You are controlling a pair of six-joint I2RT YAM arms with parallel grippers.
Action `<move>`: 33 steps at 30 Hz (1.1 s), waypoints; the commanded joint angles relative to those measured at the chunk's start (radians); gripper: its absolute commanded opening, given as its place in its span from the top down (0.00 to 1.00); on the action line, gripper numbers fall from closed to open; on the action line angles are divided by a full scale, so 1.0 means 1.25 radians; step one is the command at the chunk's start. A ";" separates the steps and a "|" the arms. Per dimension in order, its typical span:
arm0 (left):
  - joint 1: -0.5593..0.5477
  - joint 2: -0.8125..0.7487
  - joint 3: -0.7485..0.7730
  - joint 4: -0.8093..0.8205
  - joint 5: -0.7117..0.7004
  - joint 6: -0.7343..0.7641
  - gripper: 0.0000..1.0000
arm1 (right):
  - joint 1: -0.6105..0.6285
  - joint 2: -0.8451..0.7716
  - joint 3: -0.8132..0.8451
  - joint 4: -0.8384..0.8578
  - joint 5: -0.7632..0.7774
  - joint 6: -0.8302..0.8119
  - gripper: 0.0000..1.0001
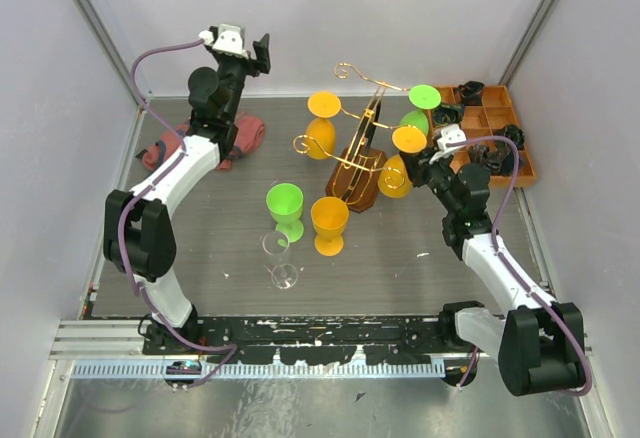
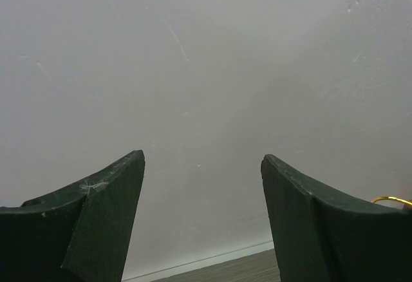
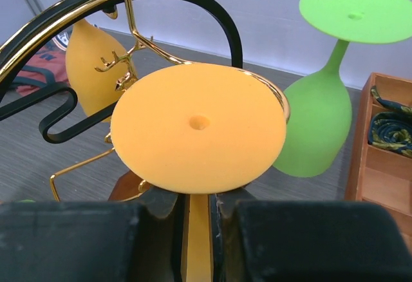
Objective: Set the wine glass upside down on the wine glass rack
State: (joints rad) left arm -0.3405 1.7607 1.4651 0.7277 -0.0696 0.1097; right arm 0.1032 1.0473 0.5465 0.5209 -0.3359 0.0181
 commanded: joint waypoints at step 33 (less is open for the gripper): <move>0.023 0.014 0.021 0.039 0.002 -0.006 0.20 | 0.004 0.026 0.041 0.066 0.164 -0.022 0.99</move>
State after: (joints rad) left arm -0.3168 1.7641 1.4654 0.7284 -0.0685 0.1097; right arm 0.1112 1.1324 0.6018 0.5800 -0.1432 0.0143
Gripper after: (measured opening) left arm 0.799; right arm 0.170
